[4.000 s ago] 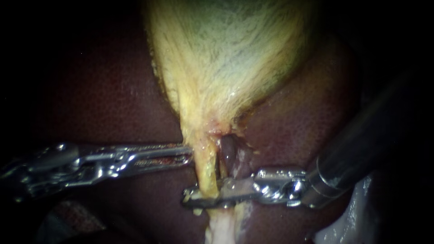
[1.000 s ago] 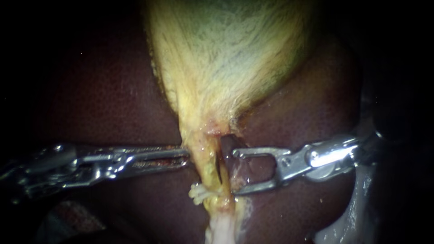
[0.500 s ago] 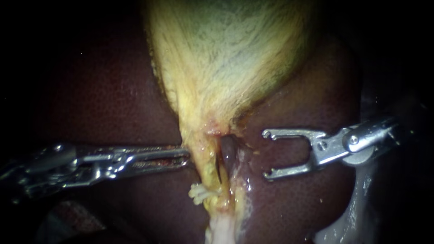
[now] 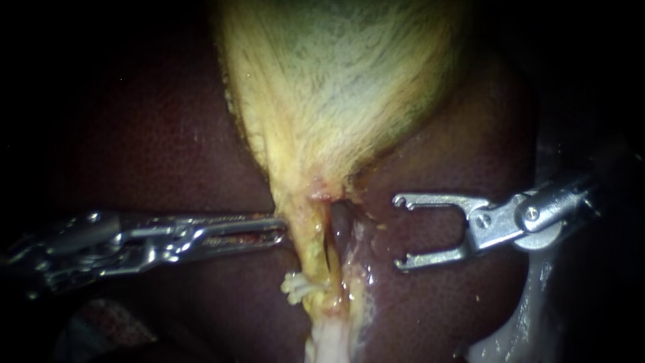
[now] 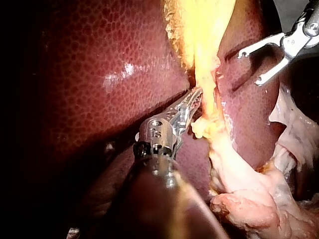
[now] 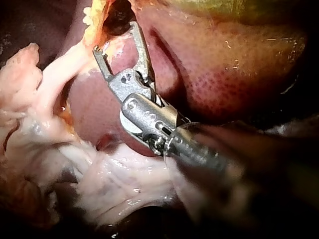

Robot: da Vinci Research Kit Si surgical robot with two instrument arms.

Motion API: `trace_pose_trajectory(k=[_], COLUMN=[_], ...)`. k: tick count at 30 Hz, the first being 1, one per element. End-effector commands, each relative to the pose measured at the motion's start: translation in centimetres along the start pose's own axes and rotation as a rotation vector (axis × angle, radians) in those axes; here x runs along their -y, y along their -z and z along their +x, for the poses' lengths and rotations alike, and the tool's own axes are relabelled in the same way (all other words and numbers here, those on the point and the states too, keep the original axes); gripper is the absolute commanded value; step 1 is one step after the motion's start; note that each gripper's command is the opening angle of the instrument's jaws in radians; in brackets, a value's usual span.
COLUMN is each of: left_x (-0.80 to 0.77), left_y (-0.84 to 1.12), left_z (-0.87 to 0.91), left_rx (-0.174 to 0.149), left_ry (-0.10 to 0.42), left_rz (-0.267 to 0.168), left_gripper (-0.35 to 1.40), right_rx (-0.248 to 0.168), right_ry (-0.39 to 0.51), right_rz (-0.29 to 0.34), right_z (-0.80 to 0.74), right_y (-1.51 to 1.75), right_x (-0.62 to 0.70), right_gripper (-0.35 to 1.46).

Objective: Going back second clip left tube

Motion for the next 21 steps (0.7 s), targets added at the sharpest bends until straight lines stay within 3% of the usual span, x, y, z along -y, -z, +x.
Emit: trace_pose_trajectory(k=[1, 9, 21], left_x=[0.00, 0.06, 0.08], left_y=[-0.03, -0.22, -0.26], left_z=[0.00, 0.00, 0.01], left_rx=[0.000, 0.008, 0.004], left_ry=[0.001, 0.003, 0.002], left_rz=[-0.003, -0.009, -0.007], left_gripper=[-0.35, -0.35, -0.35], right_rx=[0.001, 0.001, 0.001], right_ry=[-0.001, 0.011, 0.018], right_rz=[0.000, 0.001, 0.001], right_z=[0.00, 0.00, 0.00], right_y=[0.00, 0.01, 0.02], right_x=[0.00, 0.01, 0.01], right_gripper=[0.60, 0.60, 0.60])
